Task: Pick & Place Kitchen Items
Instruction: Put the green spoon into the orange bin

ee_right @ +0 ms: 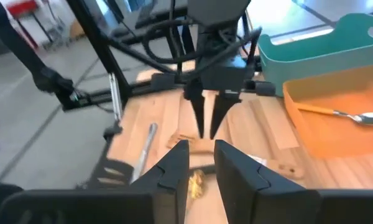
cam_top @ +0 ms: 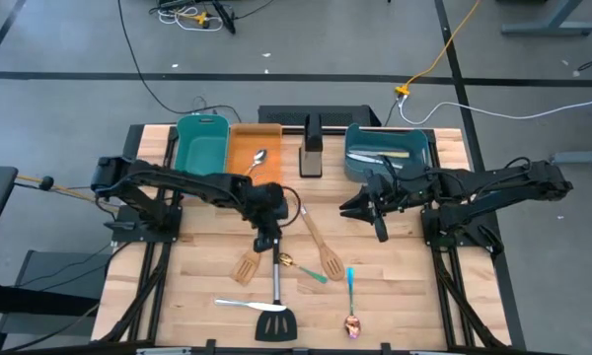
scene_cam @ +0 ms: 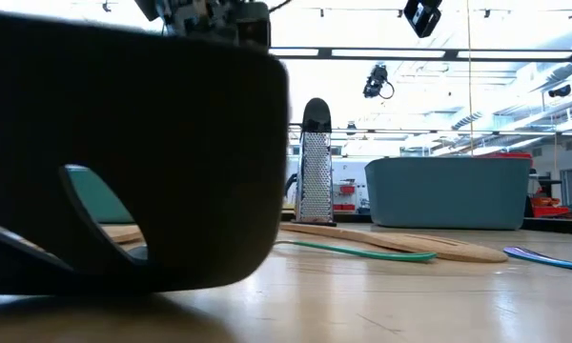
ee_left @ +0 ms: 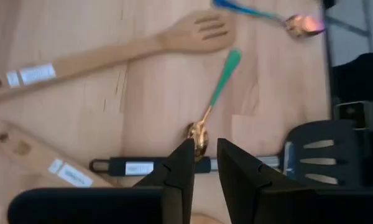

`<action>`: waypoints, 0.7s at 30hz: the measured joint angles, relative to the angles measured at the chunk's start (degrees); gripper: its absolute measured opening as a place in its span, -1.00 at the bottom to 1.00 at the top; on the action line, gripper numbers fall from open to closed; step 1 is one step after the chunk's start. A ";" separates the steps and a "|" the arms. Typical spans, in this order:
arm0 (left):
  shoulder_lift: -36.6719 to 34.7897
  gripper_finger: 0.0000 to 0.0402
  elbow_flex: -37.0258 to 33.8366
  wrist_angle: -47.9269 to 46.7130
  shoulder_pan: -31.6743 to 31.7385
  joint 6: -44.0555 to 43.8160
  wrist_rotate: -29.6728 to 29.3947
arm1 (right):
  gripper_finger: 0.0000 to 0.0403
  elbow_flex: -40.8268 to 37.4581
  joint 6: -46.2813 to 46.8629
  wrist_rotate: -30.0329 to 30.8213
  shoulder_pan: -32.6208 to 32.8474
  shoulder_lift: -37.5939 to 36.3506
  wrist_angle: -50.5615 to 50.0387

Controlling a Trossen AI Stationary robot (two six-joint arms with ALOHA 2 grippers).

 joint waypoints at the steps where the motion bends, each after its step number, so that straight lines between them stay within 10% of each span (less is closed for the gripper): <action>1: 0.82 -0.63 -0.06 0.09 -0.67 -0.30 -0.18 | -0.57 0.00 -0.91 0.01 0.00 0.00 0.00; 13: 10.08 -0.62 0.45 3.51 -6.83 0.58 -2.64 | -0.57 0.00 -4.93 0.06 -0.02 -0.04 -2.98; 21: 14.22 -0.23 4.99 3.50 -9.87 0.60 -6.01 | -0.57 0.00 -8.85 0.09 -0.02 -0.04 -7.95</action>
